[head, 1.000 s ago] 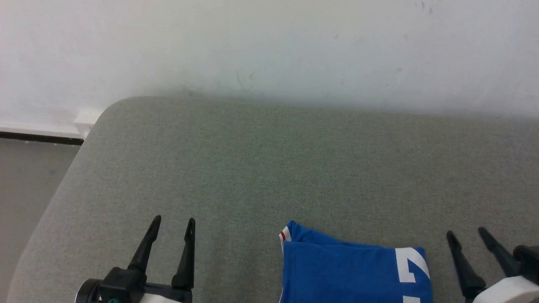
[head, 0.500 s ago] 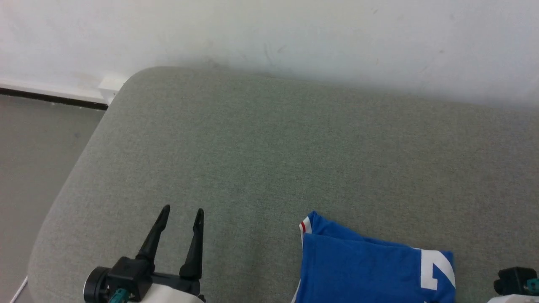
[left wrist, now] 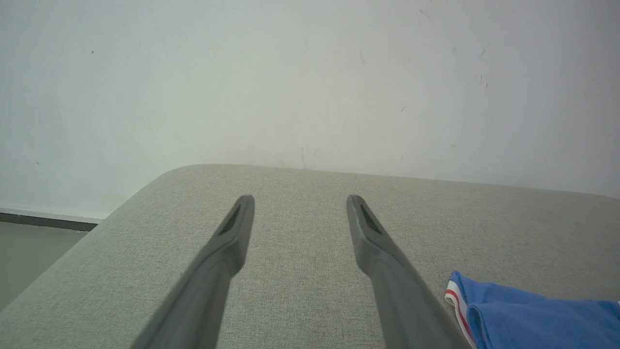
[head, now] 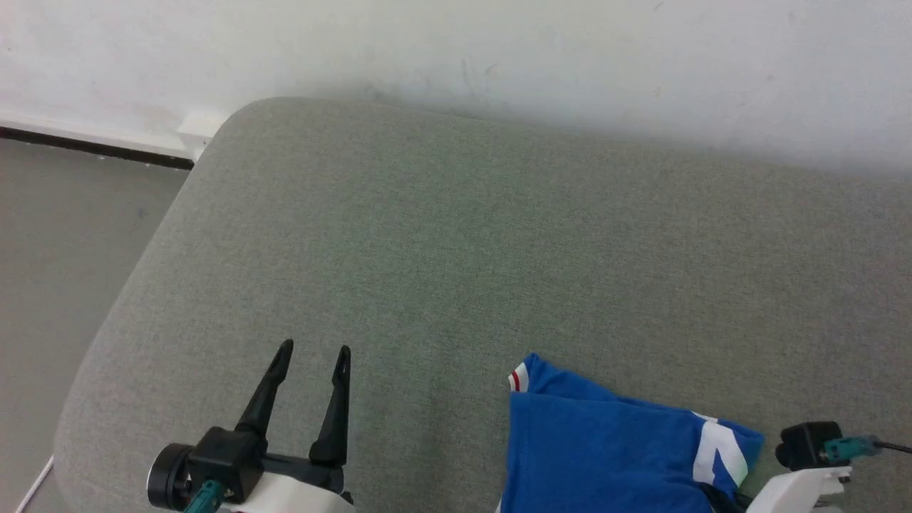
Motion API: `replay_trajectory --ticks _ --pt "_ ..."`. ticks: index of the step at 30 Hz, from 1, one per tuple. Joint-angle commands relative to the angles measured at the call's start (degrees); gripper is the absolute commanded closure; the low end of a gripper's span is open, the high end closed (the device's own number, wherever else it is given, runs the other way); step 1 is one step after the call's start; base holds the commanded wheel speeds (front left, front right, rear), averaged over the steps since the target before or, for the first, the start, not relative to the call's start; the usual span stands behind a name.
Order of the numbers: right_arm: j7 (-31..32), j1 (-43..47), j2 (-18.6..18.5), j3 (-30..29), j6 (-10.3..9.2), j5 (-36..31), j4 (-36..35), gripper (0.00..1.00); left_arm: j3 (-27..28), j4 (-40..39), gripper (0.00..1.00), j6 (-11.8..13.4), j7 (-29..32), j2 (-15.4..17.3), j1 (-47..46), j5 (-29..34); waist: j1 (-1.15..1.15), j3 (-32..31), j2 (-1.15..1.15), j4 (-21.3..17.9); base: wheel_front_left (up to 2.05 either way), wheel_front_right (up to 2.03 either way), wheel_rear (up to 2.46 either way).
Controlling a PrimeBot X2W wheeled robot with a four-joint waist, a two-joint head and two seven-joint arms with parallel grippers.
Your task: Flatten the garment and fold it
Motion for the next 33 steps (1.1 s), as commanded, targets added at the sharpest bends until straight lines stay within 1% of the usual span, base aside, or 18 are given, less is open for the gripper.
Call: replay_trajectory --ticks 1,3,6,10,13,16,19,23,27,29,33 --pt "-1.38 -1.21 -0.03 2.57 0.18 -2.03 0.75 1.0 -0.17 0.13 0.0 0.28 -0.27 -0.28 -1.08 -0.03 0.0 -0.69 -0.01 -1.02 0.0 0.0 0.0" --pt "-3.5 -2.92 -2.99 4.46 0.18 -5.67 -0.2 1.0 -0.22 0.25 0.0 0.21 -0.27 -0.28 -1.01 -0.17 0.0 -1.08 -0.01 -2.33 0.0 0.0 0.0" --pt "-5.43 -6.56 -7.11 6.59 0.18 -10.77 -1.69 1.0 -0.42 0.35 0.0 0.07 -0.27 -0.28 -0.9 -0.52 0.0 -1.34 -0.01 -5.4 0.0 0.0 0.0" --pt "-5.11 -13.21 -12.81 8.73 0.18 -16.44 -3.02 1.0 -1.64 0.12 0.0 0.19 -0.27 -0.28 -1.46 -1.04 0.0 0.05 -0.01 -10.79 0.0 0.0 0.0" --pt "-3.47 -17.77 -17.62 9.86 0.18 -18.47 -2.82 1.0 -3.12 -0.13 0.0 0.35 -0.27 -0.28 -3.33 -1.3 0.0 2.39 -0.01 -14.35 0.0 0.0 0.0" --pt "-2.18 -21.54 -22.71 10.59 0.18 -18.55 -1.67 1.0 -4.52 -0.47 0.0 0.52 -0.27 -0.28 -5.79 -1.25 0.0 5.85 -0.01 -17.66 0.0 0.0 0.0" --pt "-2.46 -24.7 -28.29 10.82 0.18 -18.76 0.64 1.0 -5.9 -0.44 0.0 0.38 -0.27 -0.28 -8.68 -0.62 0.0 9.61 -0.01 -19.92 0.0 0.0 0.0" --pt "-4.7 -27.14 -35.14 9.96 0.18 -18.51 5.67 1.0 -7.5 -0.31 0.0 0.11 -0.27 -0.28 -12.36 0.53 0.0 14.6 -0.01 -21.56 0.0 0.0 0.0" --pt "-8.6 -27.97 -40.37 8.47 0.18 -18.2 11.69 1.0 -8.46 -0.72 0.0 -0.1 -0.27 -0.28 -15.29 1.59 0.0 19.06 -0.01 -22.03 0.0 0.0 0.0" --pt "-11.45 -28.65 -42.31 7.07 0.18 -18.11 15.34 1.0 -8.8 -1.06 0.0 -0.19 -0.27 -0.28 -16.38 2.0 0.0 20.93 -0.01 -21.9 0.0 0.0 0.0" --pt "-17.18 -30.79 -44.25 3.21 0.18 -18.63 23.16 1.0 -9.33 -1.4 0.0 -0.37 -0.27 -0.17 -18.14 2.64 0.0 24.05 -0.01 -21.02 0.0 0.0 0.0"
